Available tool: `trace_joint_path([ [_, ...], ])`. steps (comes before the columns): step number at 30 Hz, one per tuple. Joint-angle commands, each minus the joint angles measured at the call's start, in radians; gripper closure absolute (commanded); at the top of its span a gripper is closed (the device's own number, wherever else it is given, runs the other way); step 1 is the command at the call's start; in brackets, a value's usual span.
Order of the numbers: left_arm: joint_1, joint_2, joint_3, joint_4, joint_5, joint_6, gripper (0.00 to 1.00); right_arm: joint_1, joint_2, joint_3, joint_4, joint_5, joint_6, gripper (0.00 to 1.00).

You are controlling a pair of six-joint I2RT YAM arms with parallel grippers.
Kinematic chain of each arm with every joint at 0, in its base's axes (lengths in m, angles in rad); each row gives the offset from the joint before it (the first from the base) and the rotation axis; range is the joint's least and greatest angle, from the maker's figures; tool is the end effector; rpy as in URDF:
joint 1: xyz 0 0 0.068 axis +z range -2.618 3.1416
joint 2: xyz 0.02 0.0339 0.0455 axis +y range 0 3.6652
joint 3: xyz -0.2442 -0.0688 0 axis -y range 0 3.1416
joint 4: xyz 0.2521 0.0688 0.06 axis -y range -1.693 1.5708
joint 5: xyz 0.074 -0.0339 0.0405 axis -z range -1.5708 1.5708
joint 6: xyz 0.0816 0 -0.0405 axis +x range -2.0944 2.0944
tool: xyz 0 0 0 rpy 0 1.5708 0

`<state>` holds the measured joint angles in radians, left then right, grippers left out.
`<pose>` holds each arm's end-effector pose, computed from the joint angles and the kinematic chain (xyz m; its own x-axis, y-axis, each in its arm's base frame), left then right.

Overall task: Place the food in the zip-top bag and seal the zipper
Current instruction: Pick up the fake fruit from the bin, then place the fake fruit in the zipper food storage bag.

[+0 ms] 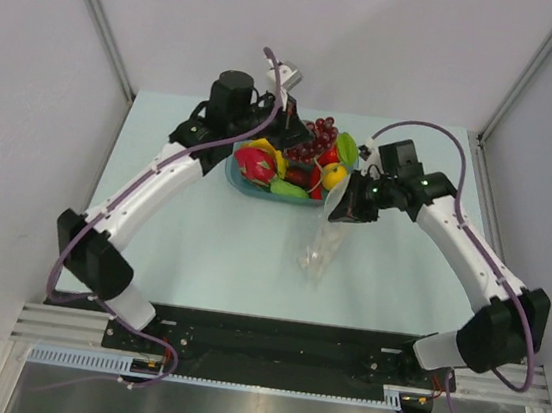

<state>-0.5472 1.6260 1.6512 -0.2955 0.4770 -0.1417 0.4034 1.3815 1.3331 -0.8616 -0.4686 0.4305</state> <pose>0.3436 -0.2532 0.3845 -0.3444 0.0629 -0.9367 0.7994 0.5428 -0.2575 0.2788 0.1591 0.2852 -0.9124 0.0154 -0.4089 -0.2469 0.7762 0.5802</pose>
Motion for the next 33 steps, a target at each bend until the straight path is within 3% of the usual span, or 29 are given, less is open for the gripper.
trace_joint_path([
  [1,-0.002,-0.172,-0.104,0.142,0.086,-0.188,1.0,0.06,0.121,0.026,0.153,-0.068,0.045,1.0],
  [6,0.01,-0.316,-0.298,0.363,0.13,-0.406,1.0,0.077,0.205,0.066,0.185,-0.12,0.047,1.0],
  [11,-0.003,-0.308,-0.416,0.563,0.178,-0.637,1.0,0.055,0.16,0.049,0.18,-0.16,0.036,1.0],
  [14,-0.048,-0.292,-0.456,0.68,0.183,-0.697,1.0,0.038,0.105,0.026,0.176,-0.183,0.039,1.0],
  [17,-0.094,-0.27,-0.442,0.71,0.189,-0.7,1.0,0.04,0.079,0.063,0.112,-0.193,-0.059,1.0],
  [20,-0.117,-0.265,-0.43,0.72,0.167,-0.716,1.0,0.034,0.051,0.09,0.004,-0.082,-0.09,1.0],
  [24,-0.175,-0.27,-0.51,0.791,0.134,-0.783,1.0,0.017,0.014,0.093,-0.068,-0.068,-0.116,1.0],
  [30,-0.253,-0.275,-0.646,0.851,0.091,-0.75,1.0,-0.012,-0.006,0.106,-0.045,-0.238,-0.096,1.0],
  [33,-0.247,-0.268,-0.671,0.753,0.074,-0.69,1.0,-0.02,-0.025,0.113,-0.028,-0.298,-0.095,1.0],
])
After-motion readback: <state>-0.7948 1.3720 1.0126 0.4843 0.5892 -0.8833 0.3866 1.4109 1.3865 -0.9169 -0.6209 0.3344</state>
